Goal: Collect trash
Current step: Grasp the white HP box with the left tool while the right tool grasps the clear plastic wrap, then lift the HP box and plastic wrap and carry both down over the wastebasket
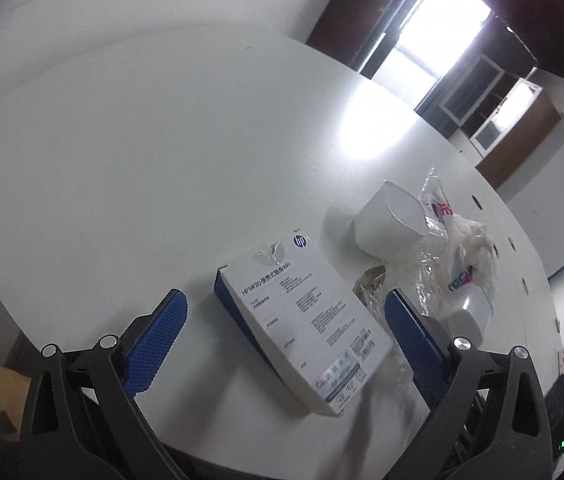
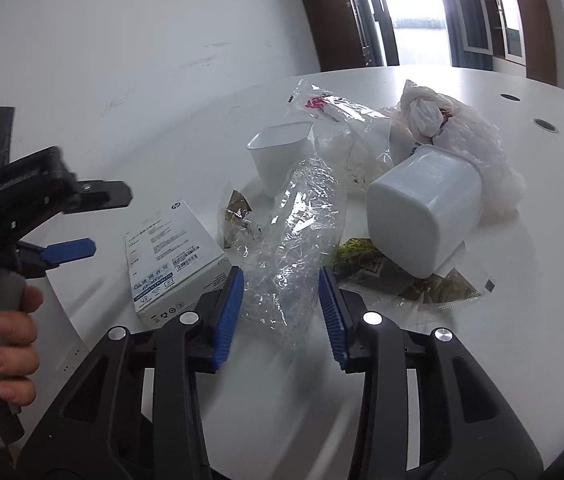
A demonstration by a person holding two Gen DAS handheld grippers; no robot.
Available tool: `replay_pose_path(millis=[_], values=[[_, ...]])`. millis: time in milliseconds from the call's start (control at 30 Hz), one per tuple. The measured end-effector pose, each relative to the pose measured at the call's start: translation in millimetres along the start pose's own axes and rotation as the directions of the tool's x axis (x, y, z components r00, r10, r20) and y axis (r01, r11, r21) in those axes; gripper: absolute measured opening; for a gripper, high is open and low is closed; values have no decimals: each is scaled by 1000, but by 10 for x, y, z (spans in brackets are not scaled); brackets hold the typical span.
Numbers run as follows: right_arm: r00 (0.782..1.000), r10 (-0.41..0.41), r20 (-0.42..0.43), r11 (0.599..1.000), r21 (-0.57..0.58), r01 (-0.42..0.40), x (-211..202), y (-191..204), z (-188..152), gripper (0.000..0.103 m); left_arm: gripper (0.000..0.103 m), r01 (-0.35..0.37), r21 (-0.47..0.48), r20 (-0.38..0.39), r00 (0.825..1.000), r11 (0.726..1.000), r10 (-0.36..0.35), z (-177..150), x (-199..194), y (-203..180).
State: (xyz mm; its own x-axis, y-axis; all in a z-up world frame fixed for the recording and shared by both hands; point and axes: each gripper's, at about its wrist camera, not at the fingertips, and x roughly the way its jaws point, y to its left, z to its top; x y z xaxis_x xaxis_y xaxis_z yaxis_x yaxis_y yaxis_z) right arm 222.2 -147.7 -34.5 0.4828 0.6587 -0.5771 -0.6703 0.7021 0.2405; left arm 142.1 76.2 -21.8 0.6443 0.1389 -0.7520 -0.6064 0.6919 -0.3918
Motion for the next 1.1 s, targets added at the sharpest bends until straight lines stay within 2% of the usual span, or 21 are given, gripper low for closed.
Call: replay_pose_path(millis=[133, 200, 367, 533, 667, 800, 933, 1000, 1100], values=[[1000, 22, -3, 1000, 1, -22, -32, -57, 6, 28, 97, -96, -72, -109, 990, 993, 87, 98, 284, -67], [1000, 30, -2, 1000, -7, -30, -60, -54, 6, 27, 97, -148, -72, -142, 980, 986, 137, 124, 381, -90], [999, 49, 3, 998, -44, -49, -119, -43, 47, 26, 97, -220, -35, -166, 963, 975, 212, 187, 505, -205], [998, 65, -8, 997, -31, -65, -111, -105, 26, 26, 97, -268, 4, -171, 949, 963, 265, 283, 583, -313], [998, 70, -4, 997, -35, -70, -171, -147, 7, 25, 97, -318, 46, -204, 925, 947, 321, 328, 692, -332], [997, 73, -5, 995, -60, -73, -178, -109, 38, 25, 97, -326, 91, -204, 919, 941, 338, 342, 721, -400], [997, 72, -10, 995, -74, -72, -170, -77, 33, 25, 97, -329, 63, -245, 910, 942, 335, 350, 838, -362], [998, 68, -11, 995, -77, -69, -169, -74, 35, 25, 94, -325, 106, -248, 907, 940, 342, 359, 892, -399], [998, 65, -10, 995, -78, -66, -192, -75, 38, 25, 88, -260, 179, -254, 920, 949, 300, 414, 931, -463]])
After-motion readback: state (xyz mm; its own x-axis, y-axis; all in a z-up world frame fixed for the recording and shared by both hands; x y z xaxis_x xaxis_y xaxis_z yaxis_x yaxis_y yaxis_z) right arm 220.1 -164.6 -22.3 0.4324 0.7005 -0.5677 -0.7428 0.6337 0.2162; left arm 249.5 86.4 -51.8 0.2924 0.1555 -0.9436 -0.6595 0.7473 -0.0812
